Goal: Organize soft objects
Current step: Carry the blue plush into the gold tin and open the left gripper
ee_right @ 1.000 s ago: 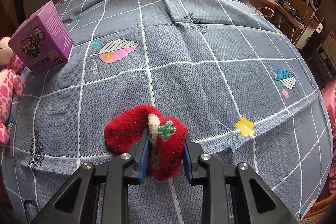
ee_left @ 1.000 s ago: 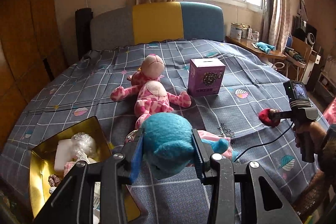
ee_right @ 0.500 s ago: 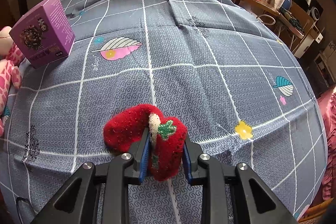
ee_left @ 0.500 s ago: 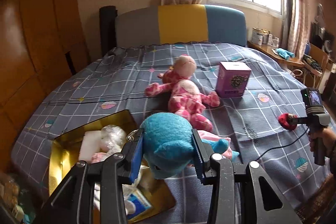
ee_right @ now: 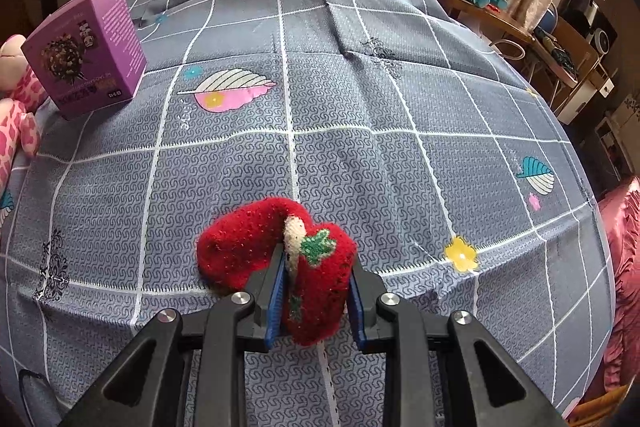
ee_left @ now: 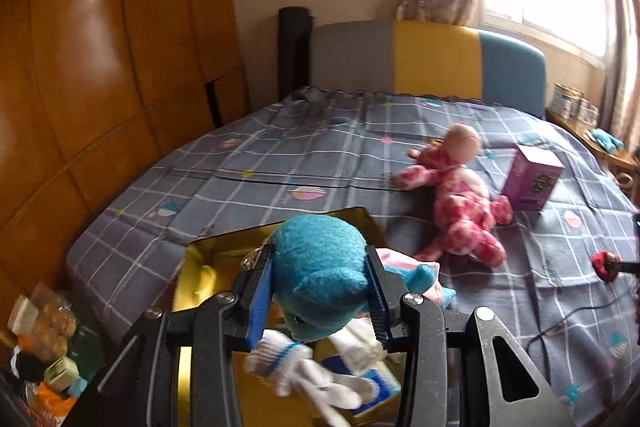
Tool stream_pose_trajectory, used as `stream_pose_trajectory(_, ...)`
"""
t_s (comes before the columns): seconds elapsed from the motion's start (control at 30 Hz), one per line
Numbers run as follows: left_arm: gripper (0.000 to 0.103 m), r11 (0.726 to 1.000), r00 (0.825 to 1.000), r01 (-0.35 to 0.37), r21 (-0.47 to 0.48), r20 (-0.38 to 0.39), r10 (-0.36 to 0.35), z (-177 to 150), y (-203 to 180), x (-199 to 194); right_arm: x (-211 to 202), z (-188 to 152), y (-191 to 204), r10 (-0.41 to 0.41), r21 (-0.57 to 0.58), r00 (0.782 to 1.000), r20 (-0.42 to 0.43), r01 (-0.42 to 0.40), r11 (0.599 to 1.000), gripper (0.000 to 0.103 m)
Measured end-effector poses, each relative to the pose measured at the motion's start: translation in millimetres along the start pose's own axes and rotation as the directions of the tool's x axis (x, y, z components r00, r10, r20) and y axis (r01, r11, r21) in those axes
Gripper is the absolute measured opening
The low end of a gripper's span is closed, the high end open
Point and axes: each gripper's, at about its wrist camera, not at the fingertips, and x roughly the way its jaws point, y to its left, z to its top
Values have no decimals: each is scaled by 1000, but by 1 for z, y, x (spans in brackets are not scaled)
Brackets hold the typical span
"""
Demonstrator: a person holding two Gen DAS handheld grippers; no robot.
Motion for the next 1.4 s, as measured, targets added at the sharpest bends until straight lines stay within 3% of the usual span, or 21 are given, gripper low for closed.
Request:
stream_pose_trajectory(0.43,42,983,991,-135,-128,-44,130,-19,77,5,-2,-3,8,-35,-40,999,13,35,999,26)
stream_pose_trajectory(0.73,42,966,980,-191,-172,-94,177,-40,108,12,-5,-6,12,-57,-62,998,20,58,996,26)
stream_pose_trajectory(1.4,43,971,977,-186,-148,-137,166,-50,98,31,-6,-6,16,-77,-87,997,23,78,993,25)
